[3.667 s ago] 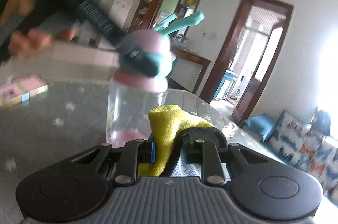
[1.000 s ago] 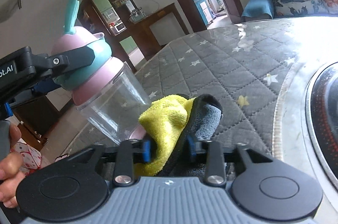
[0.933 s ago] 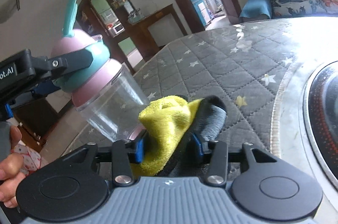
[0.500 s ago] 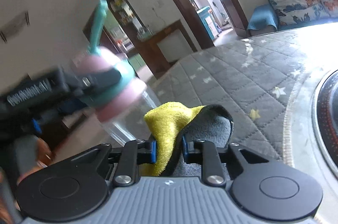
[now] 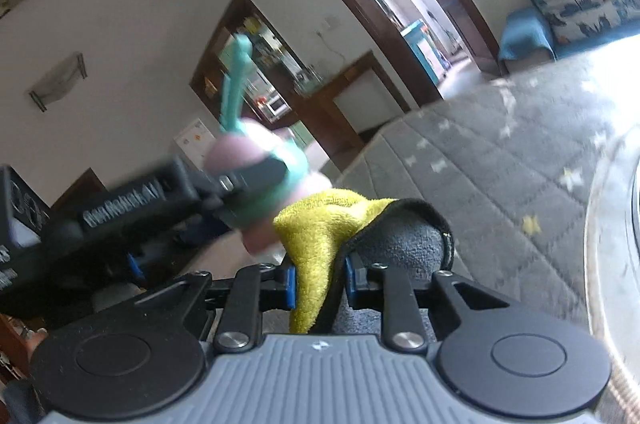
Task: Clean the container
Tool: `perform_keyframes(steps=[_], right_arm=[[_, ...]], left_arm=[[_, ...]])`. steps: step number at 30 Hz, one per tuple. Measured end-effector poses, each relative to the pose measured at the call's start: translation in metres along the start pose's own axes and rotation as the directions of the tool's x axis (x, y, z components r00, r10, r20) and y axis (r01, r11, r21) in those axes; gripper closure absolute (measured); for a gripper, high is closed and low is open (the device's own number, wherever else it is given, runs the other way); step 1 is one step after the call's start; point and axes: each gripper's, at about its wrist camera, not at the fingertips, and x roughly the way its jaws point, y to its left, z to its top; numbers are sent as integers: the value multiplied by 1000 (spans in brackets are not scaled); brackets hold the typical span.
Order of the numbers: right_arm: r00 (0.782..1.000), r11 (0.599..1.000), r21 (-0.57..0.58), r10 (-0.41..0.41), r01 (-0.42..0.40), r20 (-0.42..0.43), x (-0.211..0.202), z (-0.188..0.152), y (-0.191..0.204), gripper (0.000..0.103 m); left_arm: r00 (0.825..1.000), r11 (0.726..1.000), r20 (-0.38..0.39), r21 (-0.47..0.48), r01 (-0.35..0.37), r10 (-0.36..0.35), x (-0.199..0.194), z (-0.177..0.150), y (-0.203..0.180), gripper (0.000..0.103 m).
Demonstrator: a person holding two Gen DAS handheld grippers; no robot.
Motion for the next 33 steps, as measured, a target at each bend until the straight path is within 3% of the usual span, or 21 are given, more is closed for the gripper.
perform_keyframes(steps=[5,12,17,25,33], right_arm=[[998,999,-38,-39,37,-42,10,-10,-4,82],[979,976,-133,-186,175,-83,22,-22,3,82],[985,982,-109,-163,155,-64,16,-16,9,82],[999,990,-140,-13,18,38,2,14,37,82],[999,991,-129,-41,43,15,15,10,20,81]], left_arm=[[1000,1000,-3,-11,-14,14,-1,0,-2,34],[999,999,-5,-23,-33,33,-3,-1,-4,34],[999,999,-3,-40,-33,33,-5,-1,-3,34],[1000,998,-3,-66,-11,11,-7,2,7,34],[1000,997,7,-72,9,-9,-6,2,14,34]])
